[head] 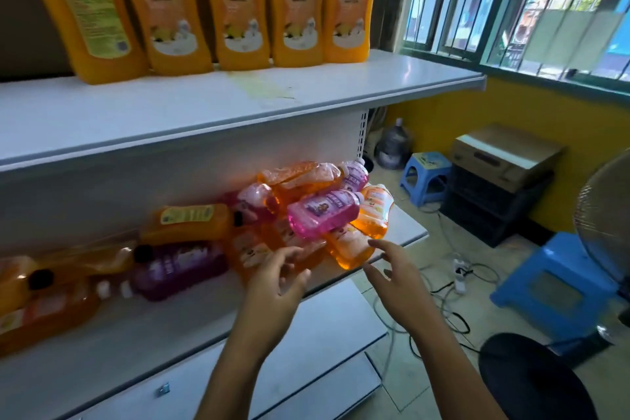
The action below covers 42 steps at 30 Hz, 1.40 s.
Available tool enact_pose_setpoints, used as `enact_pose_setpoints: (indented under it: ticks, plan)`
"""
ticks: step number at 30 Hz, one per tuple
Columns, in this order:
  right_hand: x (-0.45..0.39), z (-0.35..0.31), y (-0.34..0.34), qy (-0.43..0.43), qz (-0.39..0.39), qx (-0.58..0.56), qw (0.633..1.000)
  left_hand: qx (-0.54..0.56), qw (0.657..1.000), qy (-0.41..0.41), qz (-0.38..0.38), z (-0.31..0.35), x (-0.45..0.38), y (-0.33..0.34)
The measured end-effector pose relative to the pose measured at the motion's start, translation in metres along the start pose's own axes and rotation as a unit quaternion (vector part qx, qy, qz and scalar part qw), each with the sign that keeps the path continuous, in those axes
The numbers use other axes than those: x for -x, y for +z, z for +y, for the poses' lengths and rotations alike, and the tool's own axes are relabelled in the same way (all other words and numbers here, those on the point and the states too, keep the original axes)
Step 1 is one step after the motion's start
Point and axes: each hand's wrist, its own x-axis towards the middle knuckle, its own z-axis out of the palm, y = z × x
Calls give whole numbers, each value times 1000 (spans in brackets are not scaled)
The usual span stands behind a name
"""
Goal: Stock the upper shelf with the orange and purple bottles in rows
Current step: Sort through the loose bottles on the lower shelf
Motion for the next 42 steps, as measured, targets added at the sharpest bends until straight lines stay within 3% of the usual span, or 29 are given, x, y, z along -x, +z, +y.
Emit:
enact_pose_setpoints:
  ticks: [3,6,8,10,13,17,21,26,31,36,42]
  plan:
    - [-40,36,-12,26,-14,-6,1000,-17,999,-21,-27,-4,-31,50]
    - [-89,55,-27,99,-34,-142,984,25,998,-45,-45,4,-63,94]
    - [-128,62,-36,124,3,-200,972,21,996,-47,-69,8,-85,124]
    - [-171,69,-41,130,31,-189,973,-92,993,-15,-74,8,-109,152]
    - [-223,79,-35,148,-10,-109,983,-308,949,45,-51,6,-137,186]
    - [-254,93,-15,142,-96,-122,978,-402,915,13,-36,-3,-153,210]
    - [-258,112,-11,105,-92,-127,982,-311,950,30,-22,-8,-161,208]
    - [-245,133,-19,83,-26,-119,989,-233,971,49,-26,-1,-166,202]
    - [-212,142,-31,88,71,-183,977,-282,956,-2,-82,0,-165,208]
    - [-183,125,-50,28,161,-193,967,-301,942,-42,-139,10,-169,212]
    - [-166,101,-82,2,143,-178,974,-198,974,-17,-113,12,-159,224]
